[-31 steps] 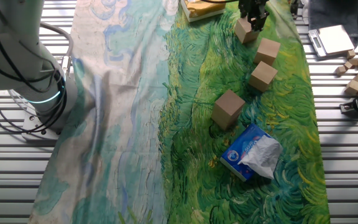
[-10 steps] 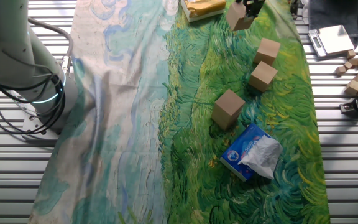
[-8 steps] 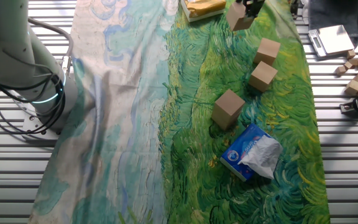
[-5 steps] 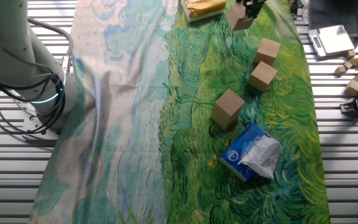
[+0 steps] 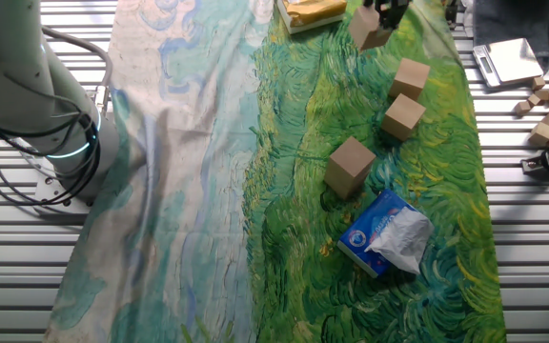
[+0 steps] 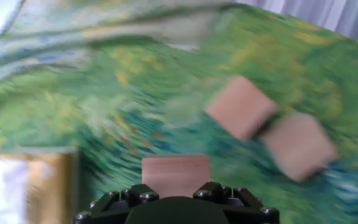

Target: Stack the blocks in a vertical line of five

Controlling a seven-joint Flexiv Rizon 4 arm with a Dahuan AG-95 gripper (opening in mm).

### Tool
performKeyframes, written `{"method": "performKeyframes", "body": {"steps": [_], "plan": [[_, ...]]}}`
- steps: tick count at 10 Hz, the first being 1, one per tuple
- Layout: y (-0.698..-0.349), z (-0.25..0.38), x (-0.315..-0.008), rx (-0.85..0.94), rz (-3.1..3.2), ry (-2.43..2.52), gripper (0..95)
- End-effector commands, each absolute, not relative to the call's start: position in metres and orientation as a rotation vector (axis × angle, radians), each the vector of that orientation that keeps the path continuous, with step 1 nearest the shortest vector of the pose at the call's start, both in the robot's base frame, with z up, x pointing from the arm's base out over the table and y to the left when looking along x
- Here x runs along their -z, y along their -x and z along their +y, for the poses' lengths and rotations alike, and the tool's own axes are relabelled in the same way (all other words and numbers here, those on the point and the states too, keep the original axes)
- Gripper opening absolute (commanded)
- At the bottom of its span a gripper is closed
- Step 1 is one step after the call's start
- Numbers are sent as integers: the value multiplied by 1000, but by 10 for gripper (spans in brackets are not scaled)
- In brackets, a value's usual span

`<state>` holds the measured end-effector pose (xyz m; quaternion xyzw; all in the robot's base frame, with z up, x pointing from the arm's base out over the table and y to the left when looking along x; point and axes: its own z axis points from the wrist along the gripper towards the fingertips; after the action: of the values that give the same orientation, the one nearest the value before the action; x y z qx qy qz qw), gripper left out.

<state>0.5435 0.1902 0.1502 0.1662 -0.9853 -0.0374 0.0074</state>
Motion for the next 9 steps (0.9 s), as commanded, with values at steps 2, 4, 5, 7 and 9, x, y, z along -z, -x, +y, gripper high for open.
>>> {"method": "performKeyframes", "body": {"steps": [2, 4, 5, 7, 9], "plan": [[-554, 125, -166, 198, -3073, -552, 0], [-560, 90, -181, 250, -3062, -597, 0], [-560, 78, -185, 271, -3060, -610, 0], [-557, 70, -187, 273, -3064, -602, 0], [-556, 70, -188, 270, -3059, -599, 0]]}}
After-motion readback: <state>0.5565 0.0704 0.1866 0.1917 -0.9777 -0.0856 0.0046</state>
